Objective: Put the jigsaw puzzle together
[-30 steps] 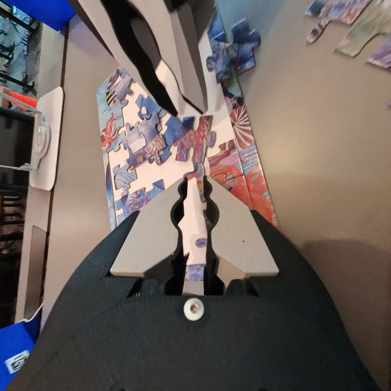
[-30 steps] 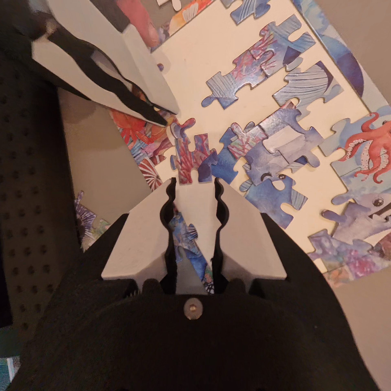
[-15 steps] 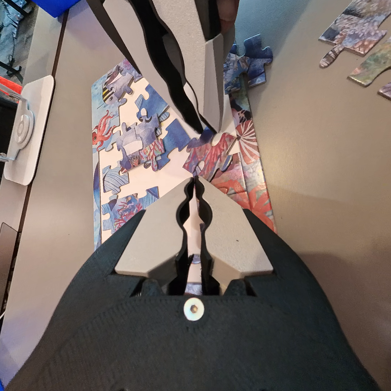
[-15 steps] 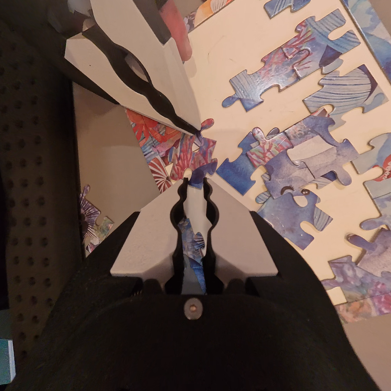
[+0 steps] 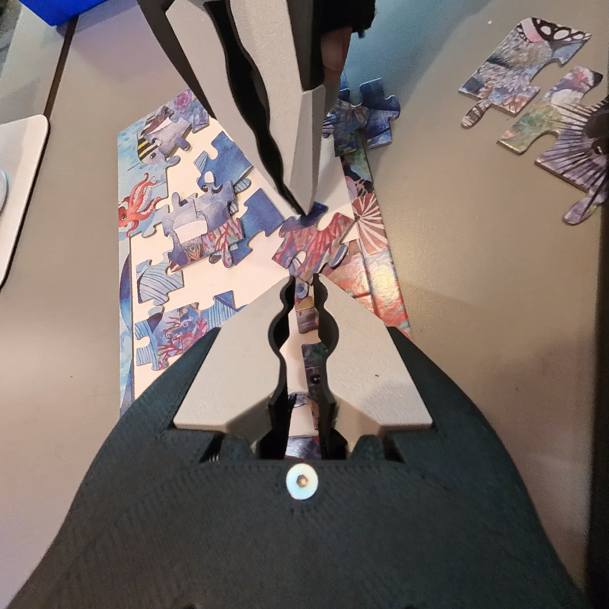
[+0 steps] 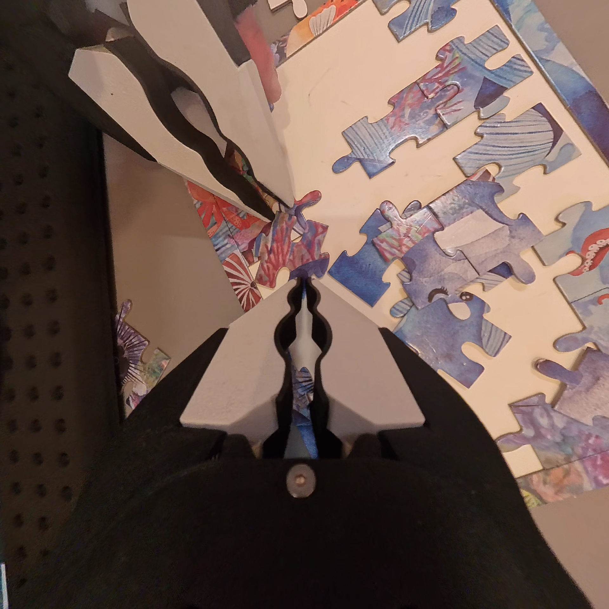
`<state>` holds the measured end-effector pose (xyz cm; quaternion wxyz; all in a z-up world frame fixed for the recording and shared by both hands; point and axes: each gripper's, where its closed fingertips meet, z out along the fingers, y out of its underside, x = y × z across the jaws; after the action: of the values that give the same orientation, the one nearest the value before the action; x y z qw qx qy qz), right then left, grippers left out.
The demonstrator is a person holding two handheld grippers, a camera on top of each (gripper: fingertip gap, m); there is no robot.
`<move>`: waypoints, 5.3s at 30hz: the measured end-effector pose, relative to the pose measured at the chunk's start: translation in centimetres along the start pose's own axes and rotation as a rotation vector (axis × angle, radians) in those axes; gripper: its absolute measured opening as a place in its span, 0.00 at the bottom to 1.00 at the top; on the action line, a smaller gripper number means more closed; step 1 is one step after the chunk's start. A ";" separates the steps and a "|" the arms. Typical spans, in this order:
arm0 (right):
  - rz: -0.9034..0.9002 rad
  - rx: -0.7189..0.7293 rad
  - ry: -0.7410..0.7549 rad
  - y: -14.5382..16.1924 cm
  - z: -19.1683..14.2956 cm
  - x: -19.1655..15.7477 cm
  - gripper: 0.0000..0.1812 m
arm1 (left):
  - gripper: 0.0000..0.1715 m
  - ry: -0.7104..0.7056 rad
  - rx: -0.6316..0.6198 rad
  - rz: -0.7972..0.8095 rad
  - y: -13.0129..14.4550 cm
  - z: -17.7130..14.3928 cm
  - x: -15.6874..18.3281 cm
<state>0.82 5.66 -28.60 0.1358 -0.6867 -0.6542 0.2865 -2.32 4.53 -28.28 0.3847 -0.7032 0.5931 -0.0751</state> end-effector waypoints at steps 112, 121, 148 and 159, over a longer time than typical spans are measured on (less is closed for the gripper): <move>0.288 0.443 -0.127 -0.9 -7.8 3.8 0.00 | 0.00 0.115 0.233 -0.665 0.6 -5.9 -9.1; 0.351 0.365 -0.236 0.0 -5.4 2.7 0.00 | 0.19 0.041 0.020 -0.800 7.1 -5.9 -10.0; 0.345 0.332 -0.217 0.5 -5.2 2.9 0.00 | 0.16 0.197 -0.070 -0.260 -0.7 1.1 -0.1; 0.360 0.353 -0.171 0.8 -6.5 4.1 0.00 | 0.00 0.102 -0.098 -0.191 -1.9 3.1 -1.8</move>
<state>5.14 10.78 -24.77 0.1445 -0.7310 -0.4706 0.4726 0.38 7.58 -28.65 0.3102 -0.7700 0.5450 -0.1178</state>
